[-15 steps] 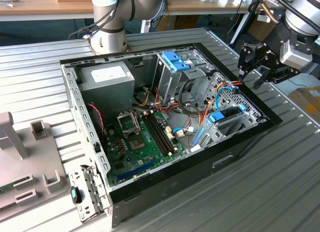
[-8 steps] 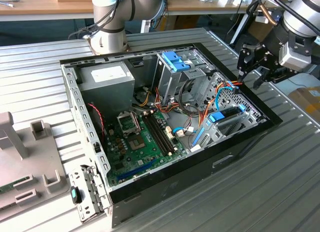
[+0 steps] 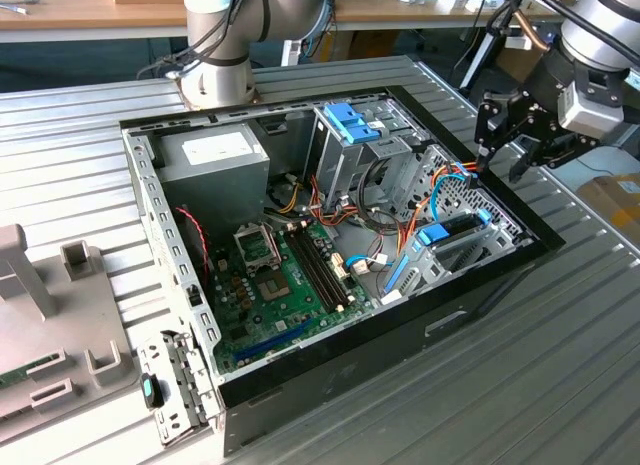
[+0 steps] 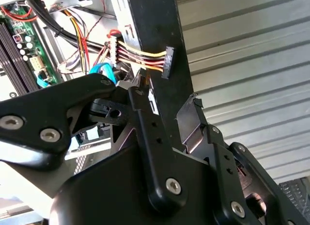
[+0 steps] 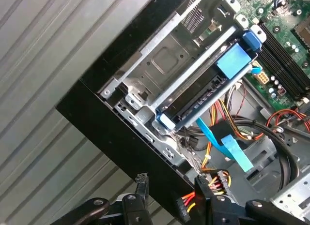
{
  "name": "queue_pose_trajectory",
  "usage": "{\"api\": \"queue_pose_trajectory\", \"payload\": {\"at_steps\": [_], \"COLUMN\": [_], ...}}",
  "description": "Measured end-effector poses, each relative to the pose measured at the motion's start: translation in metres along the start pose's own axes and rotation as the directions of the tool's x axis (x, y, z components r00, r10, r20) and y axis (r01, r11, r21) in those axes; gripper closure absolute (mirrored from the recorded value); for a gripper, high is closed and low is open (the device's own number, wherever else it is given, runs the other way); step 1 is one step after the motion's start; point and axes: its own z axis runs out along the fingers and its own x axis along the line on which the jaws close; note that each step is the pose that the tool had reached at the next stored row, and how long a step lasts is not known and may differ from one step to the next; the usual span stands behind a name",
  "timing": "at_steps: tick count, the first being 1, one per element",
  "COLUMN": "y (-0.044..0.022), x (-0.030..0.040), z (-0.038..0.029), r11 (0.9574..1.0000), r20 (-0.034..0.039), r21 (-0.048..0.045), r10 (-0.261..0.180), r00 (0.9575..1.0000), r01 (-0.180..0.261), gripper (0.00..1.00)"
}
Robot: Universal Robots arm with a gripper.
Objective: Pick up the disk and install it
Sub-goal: 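Insert the first disk wire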
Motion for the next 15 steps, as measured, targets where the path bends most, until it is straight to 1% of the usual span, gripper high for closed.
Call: {"api": "queue_pose_trajectory", "payload": {"at_steps": [3,5,7,8,9,11,12,15], "y": [-0.0003,-0.0058,-0.0081,-0.0114,-0.0131,-0.0128,-0.0125,-0.0124], "x": [-0.0003,-0.0048,-0.0039,-0.0008,0.0007,0.0007,0.0006,0.0006], "z": [0.0020,0.0035,0.0044,0.0055,0.0062,0.0077,0.0102,0.0108], "r11": [0.9989,0.9983,0.9981,0.9978,0.9976,0.9976,0.9975,0.9974], "r20": [0.0054,0.0064,0.0072,0.0078,0.0082,0.0082,0.0081,0.0082], "r21": [-0.0001,-0.0003,-0.0001,-0.0001,0.0001,0.0001,-0.0002,-0.0003], "r10": [-0.047,-0.057,-0.062,-0.067,-0.069,-0.070,-0.070,-0.072], "r00": [0.9989,0.9983,0.9980,0.9977,0.9976,0.9975,0.9975,0.9973], "r01": [0.047,0.057,0.062,0.067,0.069,0.070,0.070,0.072], "gripper": [0.50,0.50,0.50,0.50,0.50,0.50,0.50,0.50]}}
